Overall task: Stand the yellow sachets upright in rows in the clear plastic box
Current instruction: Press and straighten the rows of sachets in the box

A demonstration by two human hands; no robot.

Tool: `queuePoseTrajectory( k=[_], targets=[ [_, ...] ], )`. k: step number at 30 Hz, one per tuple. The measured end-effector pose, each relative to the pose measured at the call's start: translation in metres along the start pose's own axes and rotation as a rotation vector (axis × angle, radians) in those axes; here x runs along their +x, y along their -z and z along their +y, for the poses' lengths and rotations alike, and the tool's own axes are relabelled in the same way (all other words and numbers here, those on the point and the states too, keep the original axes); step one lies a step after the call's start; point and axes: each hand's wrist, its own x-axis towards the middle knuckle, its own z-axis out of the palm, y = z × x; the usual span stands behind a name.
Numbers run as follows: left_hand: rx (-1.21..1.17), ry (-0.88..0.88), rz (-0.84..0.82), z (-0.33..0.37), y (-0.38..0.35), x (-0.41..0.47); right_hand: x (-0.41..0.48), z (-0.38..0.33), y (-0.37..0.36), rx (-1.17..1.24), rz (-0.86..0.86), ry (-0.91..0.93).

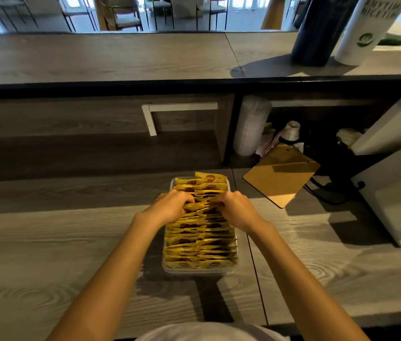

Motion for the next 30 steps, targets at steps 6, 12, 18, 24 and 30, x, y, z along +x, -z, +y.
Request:
queuePoseTrajectory(
  k=[6, 12, 18, 24, 30],
  targets=[
    [-0.122, 0.007, 0.118, 0.000, 0.008, -0.006, -0.002, 0.004, 0.011, 0.099, 0.087, -0.022],
    [-0.033, 0.012, 0.333, -0.002, 0.008, -0.002, 0.007, 0.013, 0.012, 0.002, 0.213, -0.020],
    [-0.021, 0.054, 0.241, -0.001, 0.002, 0.010, 0.018, 0.013, 0.021, 0.032, 0.104, -0.025],
    [-0.022, 0.034, 0.153, -0.004, -0.004, 0.020, 0.031, 0.009, 0.009, -0.039, -0.027, -0.009],
    [-0.051, 0.059, 0.061, -0.007, 0.009, 0.028, 0.036, 0.011, 0.007, 0.005, 0.035, -0.039]
  ],
)
